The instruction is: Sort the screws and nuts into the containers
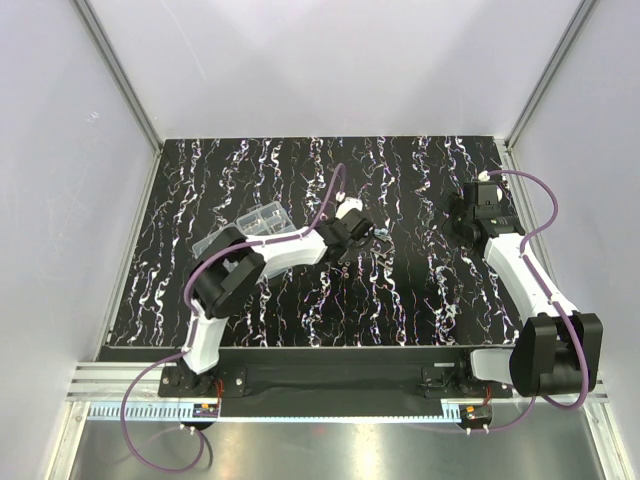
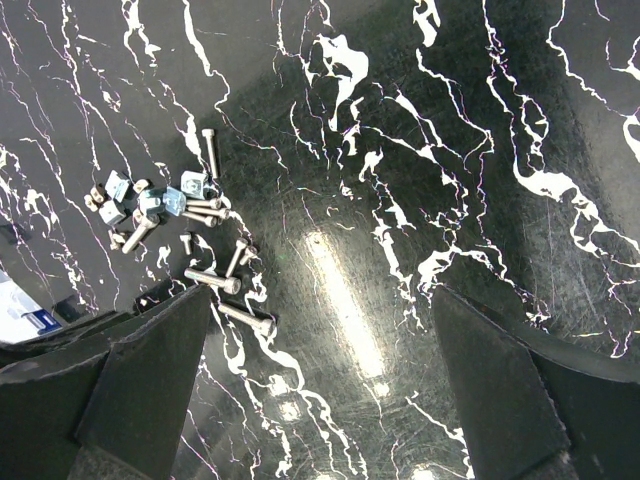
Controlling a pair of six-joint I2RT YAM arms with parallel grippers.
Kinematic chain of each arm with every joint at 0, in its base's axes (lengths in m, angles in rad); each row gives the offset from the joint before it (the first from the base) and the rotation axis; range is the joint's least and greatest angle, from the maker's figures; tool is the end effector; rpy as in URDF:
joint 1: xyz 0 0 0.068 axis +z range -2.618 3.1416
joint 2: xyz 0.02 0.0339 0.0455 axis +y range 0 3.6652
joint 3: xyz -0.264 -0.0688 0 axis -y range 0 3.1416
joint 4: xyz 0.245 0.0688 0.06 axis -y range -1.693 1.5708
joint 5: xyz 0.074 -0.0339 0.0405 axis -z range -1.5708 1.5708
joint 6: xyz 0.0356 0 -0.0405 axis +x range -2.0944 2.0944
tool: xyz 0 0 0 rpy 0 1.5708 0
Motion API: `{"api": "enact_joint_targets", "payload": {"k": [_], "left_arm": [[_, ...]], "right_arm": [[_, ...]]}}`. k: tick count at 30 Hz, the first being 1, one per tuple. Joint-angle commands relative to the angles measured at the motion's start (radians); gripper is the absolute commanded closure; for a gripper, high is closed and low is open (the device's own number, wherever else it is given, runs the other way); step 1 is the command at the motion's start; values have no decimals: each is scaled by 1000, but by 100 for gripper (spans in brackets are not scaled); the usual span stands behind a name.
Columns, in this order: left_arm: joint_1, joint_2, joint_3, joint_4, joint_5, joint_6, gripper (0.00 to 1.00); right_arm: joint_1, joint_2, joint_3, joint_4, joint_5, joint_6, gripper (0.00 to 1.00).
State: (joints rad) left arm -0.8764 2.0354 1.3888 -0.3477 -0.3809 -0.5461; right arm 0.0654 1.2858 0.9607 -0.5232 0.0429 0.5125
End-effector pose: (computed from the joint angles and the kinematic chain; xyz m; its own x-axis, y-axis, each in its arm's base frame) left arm 0.2843 -0.3207 0.1601 -0.7616 0.1611 -0.6277 0.2202 0.9753 -0.0168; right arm 0.2691 0.0161 0.2633 -0.6705 0.4470 -0.5921 0.3348 0.8945 0.2962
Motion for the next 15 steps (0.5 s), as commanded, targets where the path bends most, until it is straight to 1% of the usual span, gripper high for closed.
{"api": "enact_joint_targets", "payload": {"k": [1,7,9,11,15], "left_arm": [[5,-102,-7,24,-38,18,81],[22,-152,-14,19,-38,31,80],[24,-153,-16,18,-15,47,74],[22,-149,-20,27,29,66,63],[19,-101,-2,3,56,43,61]], "right_arm": [[4,-23,23,-18,22,1,0],[4,-16,27,-18,20,3,0],[4,-14,29,-15,18,3,0],[4,-13,27,-15,18,4,0],[4,-3,24,-15,14,3,1]]}}
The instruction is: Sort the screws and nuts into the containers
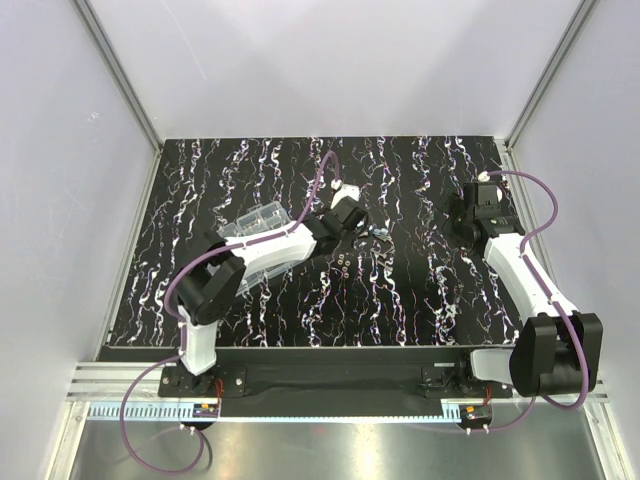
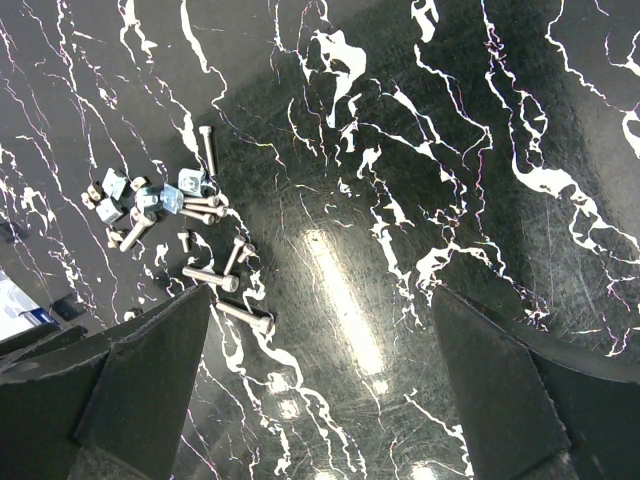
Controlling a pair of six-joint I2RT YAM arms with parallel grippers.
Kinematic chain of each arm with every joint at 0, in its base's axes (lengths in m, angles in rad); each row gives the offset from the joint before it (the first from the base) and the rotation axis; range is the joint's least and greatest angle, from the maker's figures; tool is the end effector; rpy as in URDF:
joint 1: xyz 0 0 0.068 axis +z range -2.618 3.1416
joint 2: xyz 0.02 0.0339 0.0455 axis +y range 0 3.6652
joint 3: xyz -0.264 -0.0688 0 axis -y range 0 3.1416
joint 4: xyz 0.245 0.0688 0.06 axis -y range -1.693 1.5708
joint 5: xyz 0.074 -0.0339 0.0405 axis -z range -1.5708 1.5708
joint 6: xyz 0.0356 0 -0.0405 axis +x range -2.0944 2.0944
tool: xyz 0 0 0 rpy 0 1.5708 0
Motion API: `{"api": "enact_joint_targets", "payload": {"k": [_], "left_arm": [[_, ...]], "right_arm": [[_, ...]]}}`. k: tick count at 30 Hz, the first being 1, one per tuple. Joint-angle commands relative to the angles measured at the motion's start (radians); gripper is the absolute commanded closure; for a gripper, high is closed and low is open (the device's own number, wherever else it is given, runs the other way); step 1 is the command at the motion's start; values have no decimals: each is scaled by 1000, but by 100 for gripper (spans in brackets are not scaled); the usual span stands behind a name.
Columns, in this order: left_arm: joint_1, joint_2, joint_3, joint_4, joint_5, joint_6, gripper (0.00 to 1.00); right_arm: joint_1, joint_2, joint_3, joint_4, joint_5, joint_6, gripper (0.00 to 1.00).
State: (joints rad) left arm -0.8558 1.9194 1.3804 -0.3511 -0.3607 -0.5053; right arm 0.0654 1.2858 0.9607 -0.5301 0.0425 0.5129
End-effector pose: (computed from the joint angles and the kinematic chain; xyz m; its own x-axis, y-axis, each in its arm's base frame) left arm 0.2840 -0.3080 0.2040 -0.7173 0.1354 -0.6835 0.2442 0.9676 -0.0646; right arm 0.2685 0.0161 0.2628 -0.6746 0.4471 -0.5874 0.3369 0.8945 0.2940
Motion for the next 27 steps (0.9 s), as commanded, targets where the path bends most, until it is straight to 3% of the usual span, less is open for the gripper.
{"api": "enact_joint_targets", "payload": {"k": [1,10,27], "left_arm": [[-2,24,12,-3,39,-2,60],[-8,85,43,-61,12,-50,55],[-20,150,77,-72,-24,-85,57]], "right_arm": [[4,-5,24,-8,14,4,0],[4,6,24,-4,10,-5,0],[4,12,23,-7,8,-13,0]]}}
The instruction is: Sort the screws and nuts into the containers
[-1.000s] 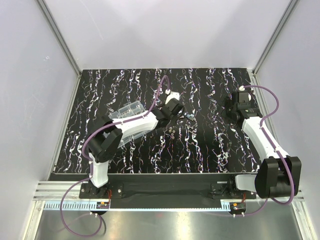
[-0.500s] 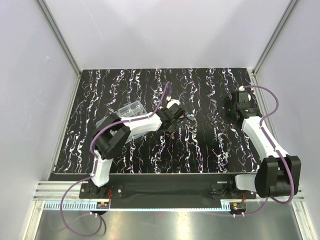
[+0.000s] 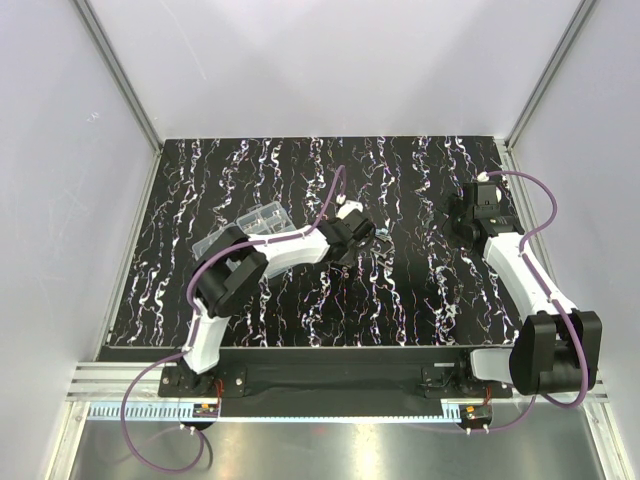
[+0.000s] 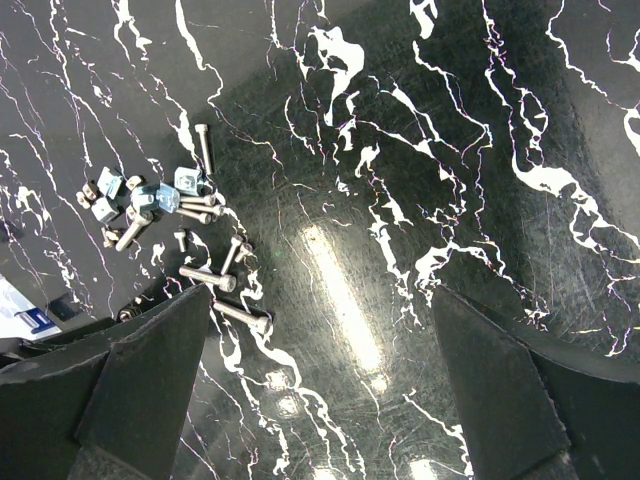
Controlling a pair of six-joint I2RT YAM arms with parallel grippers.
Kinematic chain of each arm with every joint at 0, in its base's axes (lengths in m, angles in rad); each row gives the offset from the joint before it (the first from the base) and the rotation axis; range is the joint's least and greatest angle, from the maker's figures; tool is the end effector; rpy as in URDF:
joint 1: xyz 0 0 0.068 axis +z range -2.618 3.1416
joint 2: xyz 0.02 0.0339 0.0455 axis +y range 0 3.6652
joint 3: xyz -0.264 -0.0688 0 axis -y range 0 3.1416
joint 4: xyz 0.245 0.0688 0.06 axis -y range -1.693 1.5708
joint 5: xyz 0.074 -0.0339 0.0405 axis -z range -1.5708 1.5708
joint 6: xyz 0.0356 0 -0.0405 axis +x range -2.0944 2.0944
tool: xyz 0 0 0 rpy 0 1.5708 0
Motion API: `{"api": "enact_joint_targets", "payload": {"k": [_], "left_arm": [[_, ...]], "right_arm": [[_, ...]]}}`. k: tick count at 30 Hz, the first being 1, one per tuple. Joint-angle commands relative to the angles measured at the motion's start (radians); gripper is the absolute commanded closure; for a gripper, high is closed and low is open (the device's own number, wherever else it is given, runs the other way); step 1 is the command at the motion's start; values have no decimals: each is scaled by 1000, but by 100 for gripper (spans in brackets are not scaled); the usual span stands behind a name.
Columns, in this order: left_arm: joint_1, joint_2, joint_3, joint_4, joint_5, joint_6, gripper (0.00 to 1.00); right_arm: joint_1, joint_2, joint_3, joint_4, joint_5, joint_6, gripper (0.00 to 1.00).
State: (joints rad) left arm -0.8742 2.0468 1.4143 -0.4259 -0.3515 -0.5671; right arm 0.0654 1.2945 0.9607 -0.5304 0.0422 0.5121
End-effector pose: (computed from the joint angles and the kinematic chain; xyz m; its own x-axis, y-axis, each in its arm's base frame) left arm 0.2832 -0.3194 0.1581 -0.8003 0.1707 -0.5747 0.2157 0.9764 -0.0103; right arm 0.2698 0.0162 0.2606 -0.6802 0.4461 -0.5817 0.3388 0.8950 0.2902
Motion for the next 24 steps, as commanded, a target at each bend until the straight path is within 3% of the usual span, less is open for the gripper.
{"api": "enact_joint_targets", "payload": {"k": [1,17,24], "left_arm": [[-3,27,46,-4,-37,-27,57],[-3,42,35,7,-43,-67,81],[-2,-8,32,38,-66,-17,82]], "right_arm": [[4,5,23,-6,8,-11,0],[4,9,18,-5,8,-11,0],[4,9,19,-8,13,-14,0]]}}
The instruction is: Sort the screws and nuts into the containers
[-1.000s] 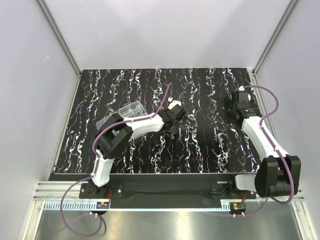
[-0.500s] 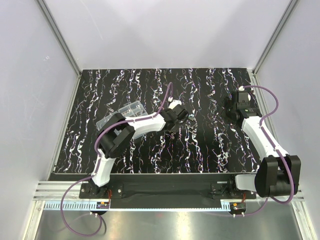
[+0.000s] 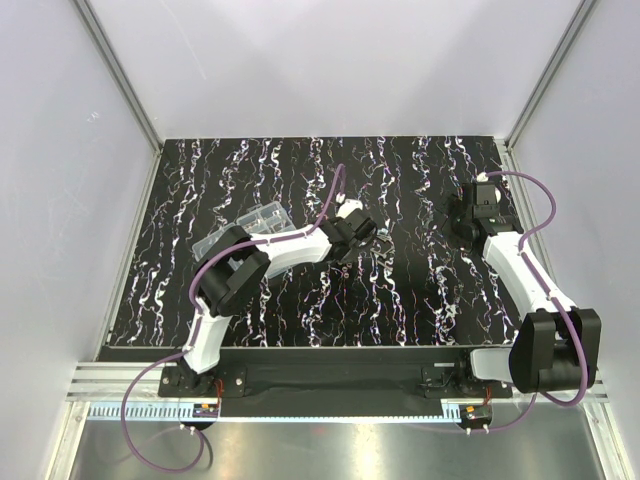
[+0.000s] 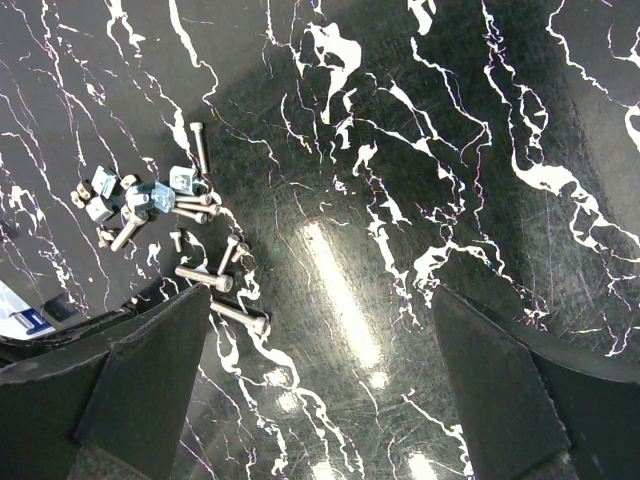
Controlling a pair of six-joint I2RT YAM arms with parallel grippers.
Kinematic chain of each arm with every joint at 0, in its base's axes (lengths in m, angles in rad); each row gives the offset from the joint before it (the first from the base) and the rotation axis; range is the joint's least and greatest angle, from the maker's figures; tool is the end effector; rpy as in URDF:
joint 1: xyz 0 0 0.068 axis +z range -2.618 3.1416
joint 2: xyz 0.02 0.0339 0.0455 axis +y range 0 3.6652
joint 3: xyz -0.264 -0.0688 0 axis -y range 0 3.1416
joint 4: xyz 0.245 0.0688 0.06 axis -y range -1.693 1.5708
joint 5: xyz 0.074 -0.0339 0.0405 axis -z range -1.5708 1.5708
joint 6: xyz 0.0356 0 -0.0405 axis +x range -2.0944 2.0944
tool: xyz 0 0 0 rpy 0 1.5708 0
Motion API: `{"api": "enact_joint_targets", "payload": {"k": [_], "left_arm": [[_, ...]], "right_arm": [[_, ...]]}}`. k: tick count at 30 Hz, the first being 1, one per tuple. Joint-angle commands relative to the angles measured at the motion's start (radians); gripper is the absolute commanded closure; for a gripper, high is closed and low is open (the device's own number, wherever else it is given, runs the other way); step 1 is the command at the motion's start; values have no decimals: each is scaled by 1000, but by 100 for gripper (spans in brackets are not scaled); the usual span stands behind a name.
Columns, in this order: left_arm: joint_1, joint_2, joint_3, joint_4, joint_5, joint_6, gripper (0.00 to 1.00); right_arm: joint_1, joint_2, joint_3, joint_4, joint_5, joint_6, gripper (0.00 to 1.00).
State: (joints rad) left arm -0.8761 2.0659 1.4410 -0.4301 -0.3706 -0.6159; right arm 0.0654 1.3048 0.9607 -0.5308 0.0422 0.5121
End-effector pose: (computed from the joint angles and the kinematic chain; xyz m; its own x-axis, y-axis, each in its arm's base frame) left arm 0.2865 -0.3237 0.1579 -0.8022 0.1215 -0.5846 0.1695 0.9851 -0.0278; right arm 0.2712 0.0163 0.2580 -0.6864 0.4457 -0.5747 0.3419 0.8952 0.2859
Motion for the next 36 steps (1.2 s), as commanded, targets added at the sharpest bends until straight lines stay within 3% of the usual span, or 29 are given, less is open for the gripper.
{"api": "enact_joint_targets", "payload": {"k": [1,14,23,29,36], "left_arm": [[0,-41,2,47,-51,39,82],[22,-274,-93,-5,-97,48,81],[164,-472,-252,-52,-156,13,80],[284,-501,-321,-32,-148,21,80],[312,-471,-353,-10,-149,13,80]], "right_arm": [[4,-1,19,-8,15,-12,0],[4,4,18,-1,10,5,0],[4,36,18,20,-16,17,0],[5,68,46,20,-24,9,0],[4,99,72,12,-18,6,0]]}}
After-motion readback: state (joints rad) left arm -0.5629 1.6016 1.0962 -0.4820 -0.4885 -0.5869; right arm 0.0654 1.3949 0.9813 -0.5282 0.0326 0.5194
